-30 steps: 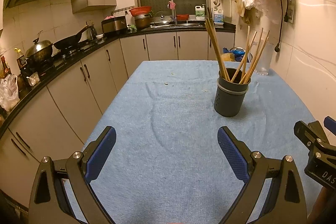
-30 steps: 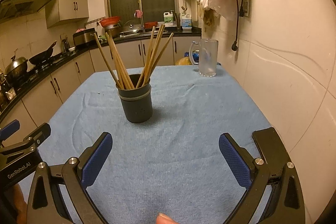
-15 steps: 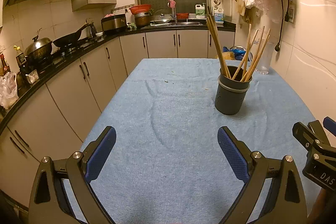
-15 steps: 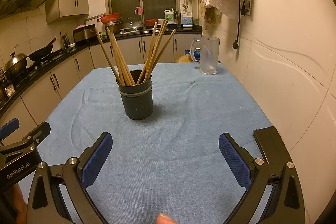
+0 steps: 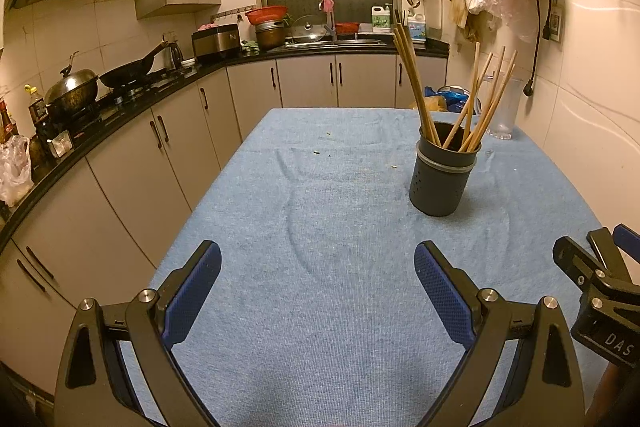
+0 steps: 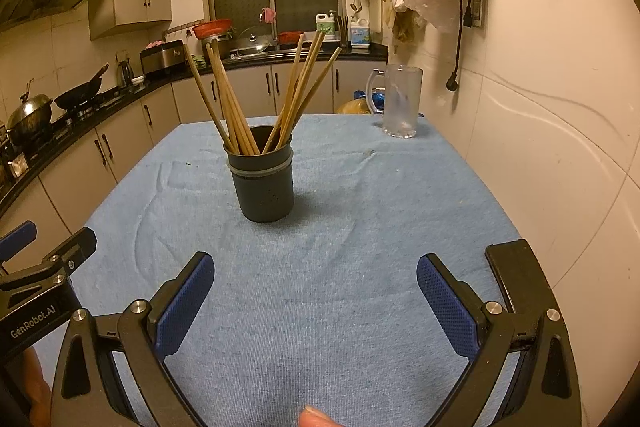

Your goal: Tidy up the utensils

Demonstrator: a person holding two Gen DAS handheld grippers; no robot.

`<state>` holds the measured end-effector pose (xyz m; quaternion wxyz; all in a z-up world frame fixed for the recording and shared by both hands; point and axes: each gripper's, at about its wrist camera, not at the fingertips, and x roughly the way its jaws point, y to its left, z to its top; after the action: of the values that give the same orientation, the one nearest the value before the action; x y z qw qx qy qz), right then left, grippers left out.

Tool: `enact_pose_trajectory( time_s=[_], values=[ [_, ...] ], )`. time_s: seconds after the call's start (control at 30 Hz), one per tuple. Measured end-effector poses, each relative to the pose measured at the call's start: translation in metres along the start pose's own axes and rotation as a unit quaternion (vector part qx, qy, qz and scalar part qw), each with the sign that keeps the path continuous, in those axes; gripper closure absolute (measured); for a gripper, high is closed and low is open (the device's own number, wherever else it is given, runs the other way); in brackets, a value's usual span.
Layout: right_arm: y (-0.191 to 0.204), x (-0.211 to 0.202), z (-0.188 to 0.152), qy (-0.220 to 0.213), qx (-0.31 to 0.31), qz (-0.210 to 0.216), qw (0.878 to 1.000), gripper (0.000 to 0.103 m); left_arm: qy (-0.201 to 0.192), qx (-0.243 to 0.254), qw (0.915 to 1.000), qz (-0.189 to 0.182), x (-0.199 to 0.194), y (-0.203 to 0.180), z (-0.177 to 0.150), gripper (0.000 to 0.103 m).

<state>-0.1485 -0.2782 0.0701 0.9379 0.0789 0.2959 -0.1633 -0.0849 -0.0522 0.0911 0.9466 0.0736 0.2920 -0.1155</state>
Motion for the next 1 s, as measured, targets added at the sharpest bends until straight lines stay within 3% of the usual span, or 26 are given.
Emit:
enact_pose_trajectory(
  time_s=[1.0],
  values=[
    [0.0025, 0.0062, -0.0027, 0.011, -0.006, -0.003, 1.000, 0.000, 0.003, 0.001, 1.0000, -0.004, 0.0008, 0.0006, -0.0022, 0.006]
  ],
)
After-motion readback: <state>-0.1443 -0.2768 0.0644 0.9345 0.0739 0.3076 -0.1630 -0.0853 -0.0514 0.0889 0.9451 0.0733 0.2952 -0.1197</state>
